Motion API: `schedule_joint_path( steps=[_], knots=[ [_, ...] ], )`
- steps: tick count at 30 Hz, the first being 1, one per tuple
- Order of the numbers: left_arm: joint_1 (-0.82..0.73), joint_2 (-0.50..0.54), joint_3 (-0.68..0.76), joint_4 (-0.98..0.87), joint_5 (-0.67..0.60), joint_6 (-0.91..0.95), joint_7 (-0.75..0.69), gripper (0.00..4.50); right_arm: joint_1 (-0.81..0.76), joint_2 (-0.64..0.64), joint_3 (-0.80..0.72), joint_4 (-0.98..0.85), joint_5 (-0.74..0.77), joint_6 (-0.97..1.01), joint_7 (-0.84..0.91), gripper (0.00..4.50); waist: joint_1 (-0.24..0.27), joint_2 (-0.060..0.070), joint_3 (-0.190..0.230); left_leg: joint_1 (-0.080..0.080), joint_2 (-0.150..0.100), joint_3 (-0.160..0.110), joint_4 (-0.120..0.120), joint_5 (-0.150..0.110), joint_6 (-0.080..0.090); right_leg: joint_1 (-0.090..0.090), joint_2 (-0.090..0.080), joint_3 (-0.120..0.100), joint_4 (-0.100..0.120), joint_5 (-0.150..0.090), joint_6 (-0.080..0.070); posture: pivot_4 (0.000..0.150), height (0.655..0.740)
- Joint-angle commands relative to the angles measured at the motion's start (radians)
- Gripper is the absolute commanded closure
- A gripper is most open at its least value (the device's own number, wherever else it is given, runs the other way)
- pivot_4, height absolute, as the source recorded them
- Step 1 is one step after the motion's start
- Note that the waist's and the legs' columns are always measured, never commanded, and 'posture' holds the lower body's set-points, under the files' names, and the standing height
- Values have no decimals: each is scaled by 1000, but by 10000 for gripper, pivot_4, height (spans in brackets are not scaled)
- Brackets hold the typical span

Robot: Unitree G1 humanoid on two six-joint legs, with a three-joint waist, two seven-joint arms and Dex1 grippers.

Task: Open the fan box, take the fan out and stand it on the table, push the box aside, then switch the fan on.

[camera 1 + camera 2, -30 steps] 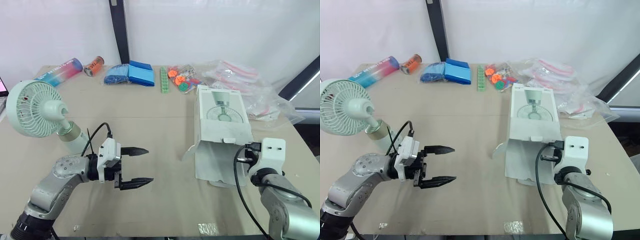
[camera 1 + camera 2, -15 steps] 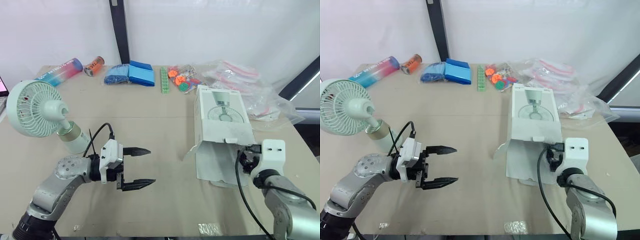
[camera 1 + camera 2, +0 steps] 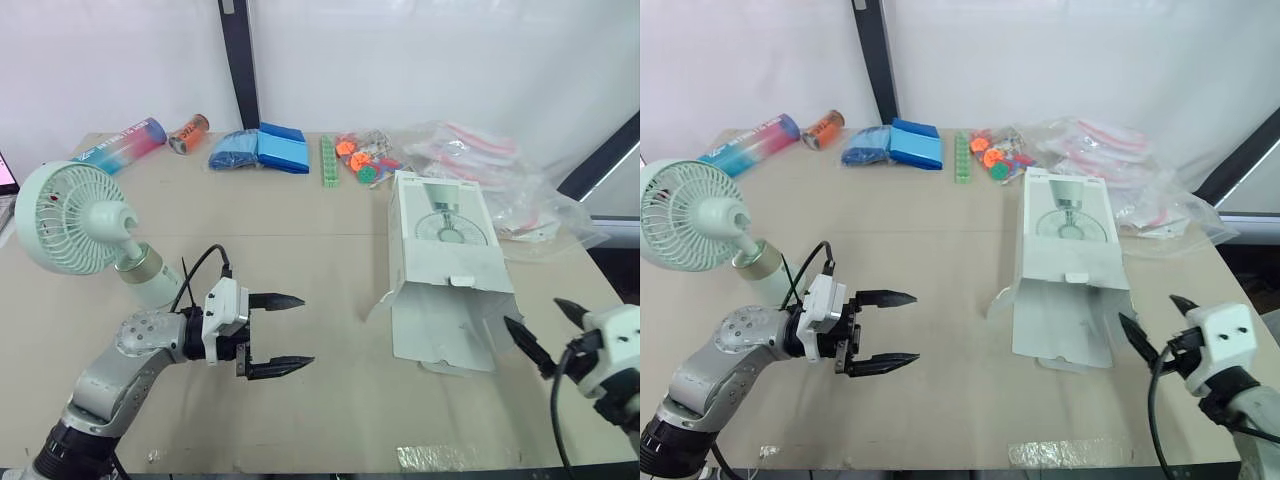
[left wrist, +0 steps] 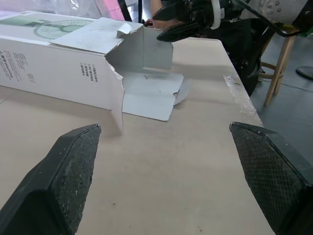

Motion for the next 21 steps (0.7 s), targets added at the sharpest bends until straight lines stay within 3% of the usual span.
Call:
schedule_joint_path(
  steps=[1, 8, 13, 21],
  knots=[
    [-12, -19, 22, -2, -8, 1, 31, 0, -125, -56, 52, -64, 85, -30, 32, 1829, -6, 1, 0, 1, 1, 2, 0, 0, 0, 0, 1, 2, 0, 1, 0, 1500, 7400],
    [-13, -38, 48, 3, 22, 9, 130, 0, -301, -83, 396, -195, 102, 34, 87, 1829, 5, 1, 0, 2, 4, -1, 0, 0, 0, -2, 5, 1, 0, 1, -2, 1500, 7400],
    [15, -70, 100, -13, 41, 14, 249, 0, -424, -21, 648, -128, 90, 14, 175, 1829, 6, -1, 1, 3, 2, -2, 2, 0, 0, -2, -1, 0, 0, 4, -6, 1500, 7400],
    [148, -132, 198, -127, 71, 18, 467, 0, -502, 28, 768, 9, 34, -100, 248, 1829, 7, -4, 1, 1, 0, -6, 3, -1, 1, -2, -4, -4, 0, 5, -7, 1500, 7400]
  ],
)
